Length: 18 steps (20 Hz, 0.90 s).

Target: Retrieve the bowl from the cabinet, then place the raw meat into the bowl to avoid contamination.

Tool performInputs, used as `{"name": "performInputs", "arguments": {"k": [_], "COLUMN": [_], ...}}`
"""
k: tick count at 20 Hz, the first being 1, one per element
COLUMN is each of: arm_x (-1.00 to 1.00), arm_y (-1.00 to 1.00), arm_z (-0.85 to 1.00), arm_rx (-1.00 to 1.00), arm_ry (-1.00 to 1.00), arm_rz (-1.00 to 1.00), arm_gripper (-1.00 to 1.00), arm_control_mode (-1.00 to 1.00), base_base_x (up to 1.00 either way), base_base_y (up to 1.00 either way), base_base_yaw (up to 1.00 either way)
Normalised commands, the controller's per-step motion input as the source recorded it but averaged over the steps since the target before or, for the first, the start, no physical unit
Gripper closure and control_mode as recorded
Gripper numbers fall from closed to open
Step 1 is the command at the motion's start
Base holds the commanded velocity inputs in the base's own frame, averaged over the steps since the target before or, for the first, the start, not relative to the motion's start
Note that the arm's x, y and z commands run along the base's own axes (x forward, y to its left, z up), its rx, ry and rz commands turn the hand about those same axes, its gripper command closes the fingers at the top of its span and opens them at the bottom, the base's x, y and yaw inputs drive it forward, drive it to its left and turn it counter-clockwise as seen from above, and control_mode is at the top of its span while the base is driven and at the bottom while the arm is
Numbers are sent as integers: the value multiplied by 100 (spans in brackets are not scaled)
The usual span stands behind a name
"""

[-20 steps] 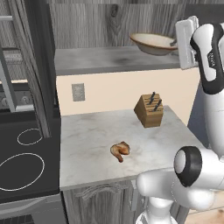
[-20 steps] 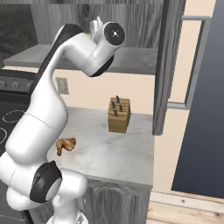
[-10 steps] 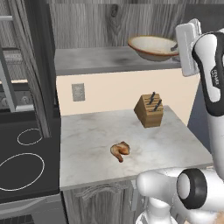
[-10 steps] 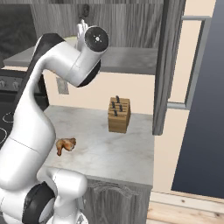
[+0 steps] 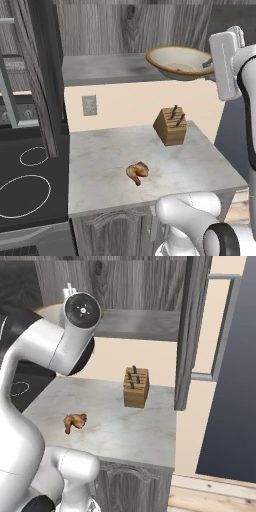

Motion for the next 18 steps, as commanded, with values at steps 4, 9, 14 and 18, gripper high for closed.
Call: {"name": "performInputs", "arguments": {"k": [4,9,14,18], "arm_x": [-84,-76,-65,-41], "arm_y": [25,21,22,29], "arm_z": [0,-10,-12,-14], "arm_rx": [-1,-1,0,0], "arm_ry": [7,8,5,4], "arm_rz": [7,10,13,13], "arm_gripper": [100,100,100,100], "arm_control_mode": [-100,-100,-100,-100], "base_base_x": [0,0,0,0], "base_base_y": [0,0,0,0], "base_base_yaw": [0,0,0,0]}}
